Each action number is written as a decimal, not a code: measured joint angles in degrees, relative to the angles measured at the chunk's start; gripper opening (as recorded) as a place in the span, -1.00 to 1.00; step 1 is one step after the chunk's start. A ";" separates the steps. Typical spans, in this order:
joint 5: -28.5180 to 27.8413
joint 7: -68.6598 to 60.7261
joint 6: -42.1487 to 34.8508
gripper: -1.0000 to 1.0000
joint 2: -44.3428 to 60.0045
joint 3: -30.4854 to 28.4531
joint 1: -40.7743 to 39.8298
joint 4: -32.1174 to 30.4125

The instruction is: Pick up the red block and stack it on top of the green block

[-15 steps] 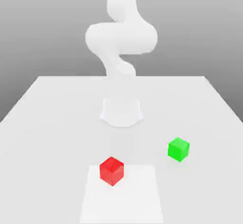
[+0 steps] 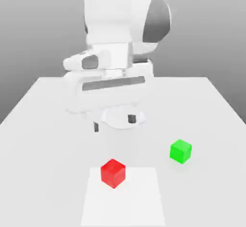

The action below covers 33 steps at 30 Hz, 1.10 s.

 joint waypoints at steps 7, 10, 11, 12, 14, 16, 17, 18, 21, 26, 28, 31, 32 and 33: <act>4.93 -13.71 10.88 0.00 14.41 0.52 0.27 -4.64; 10.81 -18.05 15.39 0.00 19.93 5.22 -3.03 -3.87; 12.60 -19.36 16.89 0.00 21.77 7.09 -4.45 -3.60; 13.59 -20.05 18.08 -1.00 23.17 8.70 -5.81 -3.43; 13.58 -20.05 18.06 -1.00 23.17 8.70 -5.81 -3.43; 13.55 -20.01 17.98 -1.00 23.16 8.70 -5.81 -3.43; 13.53 -19.99 17.92 -1.00 23.16 8.70 -5.82 -3.43; 13.98 -20.31 18.54 -1.00 23.86 9.53 -6.52 -3.34; 10.54 -17.86 15.86 -1.00 20.55 6.74 -4.64 -3.81; 1.96 -11.67 8.60 -1.00 11.75 3.95 -4.36 -5.16; 0.71 -11.62 5.97 -1.00 8.40 4.82 -3.22 -5.97; 2.02 -17.80 3.44 -1.00 3.94 7.87 2.91 -8.08; 2.46 -19.94 2.78 -1.00 2.61 8.93 5.09 -8.78; 2.80 -22.01 2.15 -1.00 1.28 9.93 7.32 -9.49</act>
